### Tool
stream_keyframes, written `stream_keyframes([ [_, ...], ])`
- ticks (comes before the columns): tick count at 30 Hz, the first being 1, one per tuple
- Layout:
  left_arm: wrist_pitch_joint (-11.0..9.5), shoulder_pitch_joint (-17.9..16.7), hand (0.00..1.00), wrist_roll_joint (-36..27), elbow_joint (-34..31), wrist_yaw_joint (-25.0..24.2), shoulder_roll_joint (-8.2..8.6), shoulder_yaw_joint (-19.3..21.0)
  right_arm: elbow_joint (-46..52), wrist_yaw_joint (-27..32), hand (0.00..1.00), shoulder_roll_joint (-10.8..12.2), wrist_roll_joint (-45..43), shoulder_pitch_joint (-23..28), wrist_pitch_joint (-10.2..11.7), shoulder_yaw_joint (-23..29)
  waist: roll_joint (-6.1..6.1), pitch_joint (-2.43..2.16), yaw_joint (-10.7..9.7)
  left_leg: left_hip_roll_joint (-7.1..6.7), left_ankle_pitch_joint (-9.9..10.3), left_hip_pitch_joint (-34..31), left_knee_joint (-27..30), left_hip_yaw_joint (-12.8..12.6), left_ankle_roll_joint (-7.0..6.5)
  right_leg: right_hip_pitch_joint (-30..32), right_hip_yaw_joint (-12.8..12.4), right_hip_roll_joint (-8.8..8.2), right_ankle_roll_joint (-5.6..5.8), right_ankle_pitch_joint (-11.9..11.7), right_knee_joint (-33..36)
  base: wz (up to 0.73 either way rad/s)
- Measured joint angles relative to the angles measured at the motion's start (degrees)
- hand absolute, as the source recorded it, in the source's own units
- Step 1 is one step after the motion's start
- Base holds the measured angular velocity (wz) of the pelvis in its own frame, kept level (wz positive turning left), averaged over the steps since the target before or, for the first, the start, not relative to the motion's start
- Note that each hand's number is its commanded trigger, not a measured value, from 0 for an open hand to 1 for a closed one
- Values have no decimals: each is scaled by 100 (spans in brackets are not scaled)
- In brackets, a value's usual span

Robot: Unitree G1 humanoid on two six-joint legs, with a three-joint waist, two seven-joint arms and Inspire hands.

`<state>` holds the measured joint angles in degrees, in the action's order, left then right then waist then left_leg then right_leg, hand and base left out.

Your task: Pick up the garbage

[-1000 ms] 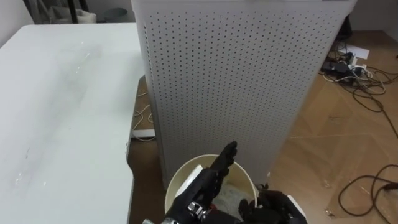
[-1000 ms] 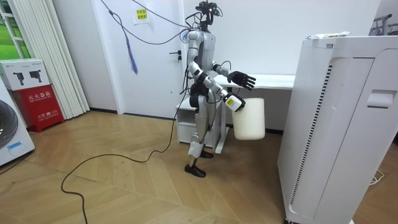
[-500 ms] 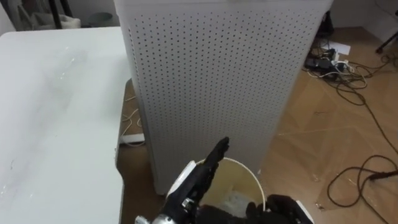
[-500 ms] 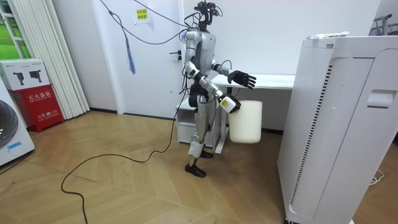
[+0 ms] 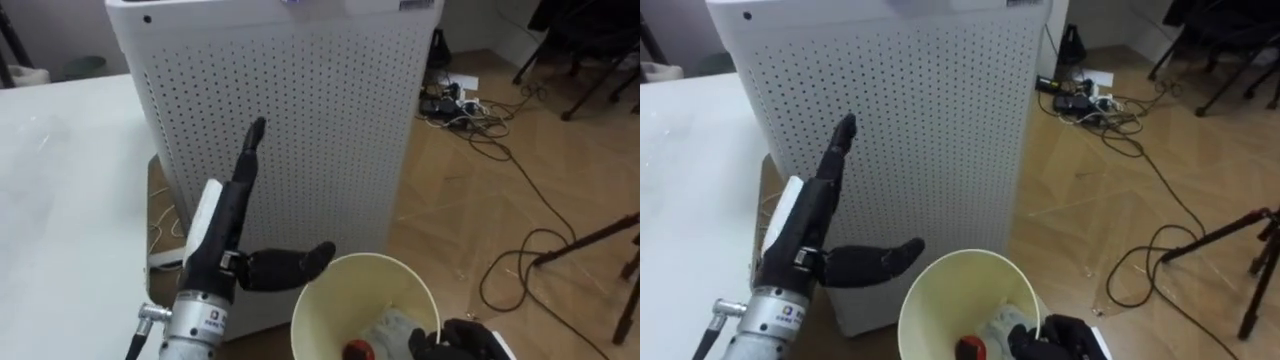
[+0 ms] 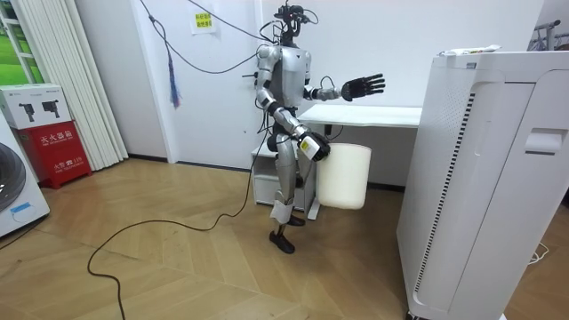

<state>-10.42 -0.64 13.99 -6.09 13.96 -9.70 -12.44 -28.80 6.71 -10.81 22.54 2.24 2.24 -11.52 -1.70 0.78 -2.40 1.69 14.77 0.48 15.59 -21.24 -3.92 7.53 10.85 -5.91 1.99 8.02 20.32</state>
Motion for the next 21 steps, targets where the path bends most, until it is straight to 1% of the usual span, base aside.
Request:
stream_keyframes([
  [3,-11,10,0,442,0,181,0,129,0,0,100,-16,-33,48,68,1,6,-8,7,33,-16,-1,28,76,28,-89,103,36,-17,-24,-164,9],
  [6,-88,16,0,1023,-1,385,1,313,0,-43,100,-30,-18,80,149,40,10,-6,77,80,-10,15,112,107,44,-148,103,75,-18,-23,-206,-2],
  [7,-92,16,0,1205,-21,487,-4,358,0,-64,100,-31,-17,115,201,62,24,-19,97,98,-9,24,146,117,44,-210,125,94,-22,-23,-279,0],
  [8,-92,16,0,1281,-53,557,-3,374,0,-84,100,-33,-15,119,223,72,37,-16,109,106,-8,26,164,115,47,-223,129,100,-24,-22,-288,0],
  [9,-93,15,0,1397,-153,661,6,405,0,-167,100,-35,-14,146,264,130,66,-22,124,121,0,29,185,109,61,-234,131,116,-32,-25,-324,-4],
  [10,-99,15,0,1500,-284,787,2,462,0,-221,100,-33,-12,169,281,164,97,-37,147,133,1,36,187,91,62,-232,131,136,-47,-35,-369,-7],
  [12,-131,15,0,1607,-493,1011,-15,601,1,-284,100,-24,-29,185,283,162,121,-45,161,152,-5,62,191,72,72,-237,133,159,-70,-34,-367,-16],
  [13,-216,15,0,1641,-552,1159,-35,682,1,-317,100,-30,-37,207,289,163,130,-49,196,165,-29,85,197,-27,112,-239,138,168,-97,-35,-368,-23],
  [14,-252,14,0,1672,-555,1236,-51,709,1,-326,100,-33,-40,218,295,163,131,-50,224,168,-43,89,220,-105,135,-237,140,169,-113,-41,-368,-28],
  [15,-274,12,0,1678,-556,1351,-109,718,1,-339,100,-33,-39,241,295,149,131,-50,265,192,-56,15,401,-230,158,-265,116,177,-149,-63,-385,-15],
  [16,-279,9,0,1691,-551,1415,-180,707,0,-364,100,-21,-32,244,295,130,98,-29,287,299,-99,-344,1129,-160,222,-277,-10,121,-185,-87,-442,-9],
  [17,-282,4,0,1726,-549,1423,-214,700,-1,-369,100,-22,-17,249,295,122,48,8,299,343,-205,-660,1648,-22,355,-284,-132,93,-189,-98,-440,0],
  [18,-355,-81,0,1798,-538,1455,-235,685,-10,-379,100,-38,-4,302,299,153,-4,21,367,186,-116,-1028,1705,584,368,-278,-320,21,-174,-109,-468,-4],
  [19,-425,-82,0,1890,-523,1483,-210,671,-10,-377,100,-117,-4,360,318,221,5,34,419,3,-219,-1230,835,1170,451,-194,-364,24,-139,-77,-473,-7],
  [20,-449,-71,0,1968,-519,1523,-182,671,-11,-380,100,-175,-4,384,318,249,66,24,448,-53,-338,-1329,397,1449,523,-119,-375,41,-134,-15,-417,-16],
  [21,-499,-55,0,2167,-511,1635,-136,679,-20,-383,100,-237,-18,443,316,303,144,0,554,-124,-772,-1500,159,1768,465,13,-488,54,-3,117,-251,-49],
])
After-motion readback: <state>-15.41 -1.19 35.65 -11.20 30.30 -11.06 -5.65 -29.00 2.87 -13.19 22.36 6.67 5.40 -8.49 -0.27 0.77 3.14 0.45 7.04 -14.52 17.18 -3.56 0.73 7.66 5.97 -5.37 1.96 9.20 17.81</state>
